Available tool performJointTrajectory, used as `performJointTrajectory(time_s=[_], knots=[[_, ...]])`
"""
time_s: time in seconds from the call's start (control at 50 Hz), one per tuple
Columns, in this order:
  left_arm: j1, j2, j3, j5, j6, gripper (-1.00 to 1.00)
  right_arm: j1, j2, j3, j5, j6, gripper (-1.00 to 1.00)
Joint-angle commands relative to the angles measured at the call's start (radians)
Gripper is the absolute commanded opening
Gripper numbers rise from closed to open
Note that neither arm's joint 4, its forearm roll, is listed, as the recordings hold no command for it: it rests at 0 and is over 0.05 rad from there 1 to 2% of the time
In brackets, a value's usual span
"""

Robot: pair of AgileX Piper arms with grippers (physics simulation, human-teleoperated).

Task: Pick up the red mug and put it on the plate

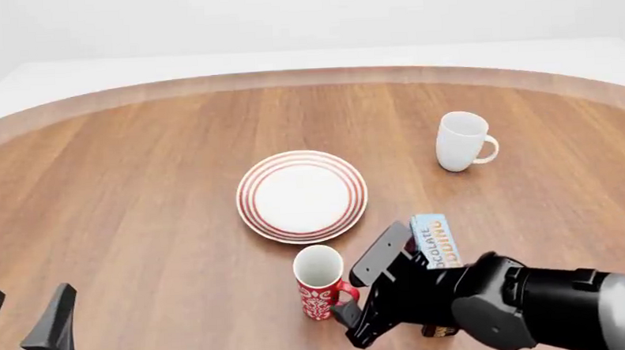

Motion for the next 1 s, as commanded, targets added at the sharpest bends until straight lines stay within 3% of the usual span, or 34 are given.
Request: performJointTrajectory(time_s=[0.02,0.68,1.0], knots=[[0.0,0.0,0.0,0.0,0.0,1.0,0.001,0.021,0.023,-0.029,0.012,1.0],[0.0,0.0,0.0,0.0,0.0,1.0,0.006,0.095,0.072,-0.134,0.048,1.0],[0.0,0.0,0.0,0.0,0.0,1.0,0.004,0.091,0.068,-0.128,0.048,1.0]])
